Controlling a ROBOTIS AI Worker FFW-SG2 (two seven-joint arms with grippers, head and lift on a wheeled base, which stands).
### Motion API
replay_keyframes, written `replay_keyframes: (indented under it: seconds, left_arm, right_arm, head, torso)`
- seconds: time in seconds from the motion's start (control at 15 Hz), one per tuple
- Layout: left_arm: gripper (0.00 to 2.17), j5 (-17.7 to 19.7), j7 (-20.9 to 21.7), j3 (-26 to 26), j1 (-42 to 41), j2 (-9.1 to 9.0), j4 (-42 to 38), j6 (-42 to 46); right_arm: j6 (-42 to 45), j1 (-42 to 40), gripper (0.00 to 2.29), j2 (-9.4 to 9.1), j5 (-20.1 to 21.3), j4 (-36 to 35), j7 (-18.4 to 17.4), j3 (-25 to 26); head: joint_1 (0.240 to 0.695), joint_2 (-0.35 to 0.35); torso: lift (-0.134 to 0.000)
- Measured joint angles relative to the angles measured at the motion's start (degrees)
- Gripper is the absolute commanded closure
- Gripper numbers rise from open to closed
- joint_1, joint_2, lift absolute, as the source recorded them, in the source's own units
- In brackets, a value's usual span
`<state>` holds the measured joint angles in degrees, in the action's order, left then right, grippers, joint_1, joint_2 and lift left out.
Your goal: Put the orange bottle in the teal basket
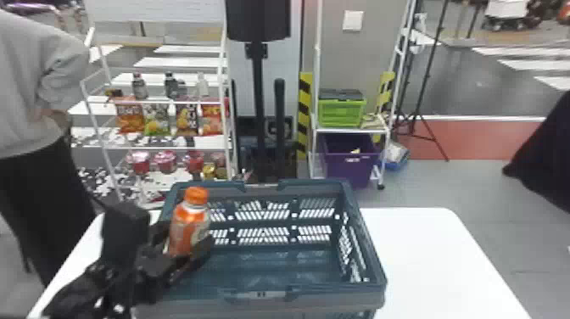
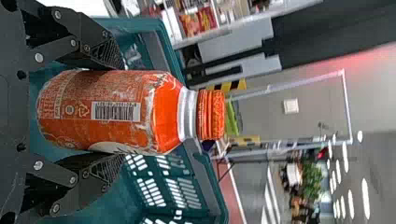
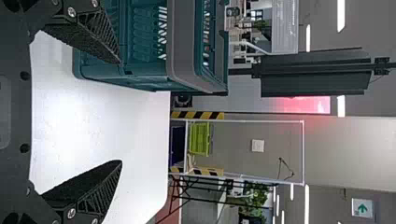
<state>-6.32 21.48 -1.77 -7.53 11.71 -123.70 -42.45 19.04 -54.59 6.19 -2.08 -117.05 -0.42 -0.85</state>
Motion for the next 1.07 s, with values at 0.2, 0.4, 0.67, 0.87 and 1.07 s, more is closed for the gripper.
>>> replay_keyframes:
  seconds: [0.2,0.4,0.67,0.87,1.07]
  left_arm:
    - [0.52,0.30,8.73,-6.94,13.70,2.22,14.75,0.09]
    - [0.52,-1.94,22.10,-11.78,26.23,1.98,28.95,0.32]
    - [0.52,-13.20,36.98,-14.37,35.13,-2.65,43.42,1.24]
    - [0.52,-23.78,42.50,-12.96,37.66,-7.19,51.85,6.05]
    - [0.51,-27.47,43.86,-14.16,41.01,-8.23,60.58,10.56]
  right_arm:
    - [-0.02,0.08,0.13,-1.53,0.29,0.42,-0.16,0.71]
    - [-0.02,0.03,0.13,-2.89,0.48,1.26,-0.18,1.46]
    - [0.08,0.05,0.13,-4.42,1.19,1.85,-0.18,1.96]
    - [0.02,0.39,0.13,-5.12,2.04,2.24,-0.18,1.69]
    - [0.07,0.46,0.13,-5.55,2.53,2.52,-0.19,1.48]
  head:
    - [0.499,0.000]
    - [0.499,0.000]
    - [0.499,0.000]
    - [0.499,0.000]
    - [0.499,0.000]
  torso:
    - [0.000]
    - [0.000]
    - [0.000]
    - [0.000]
    - [0.000]
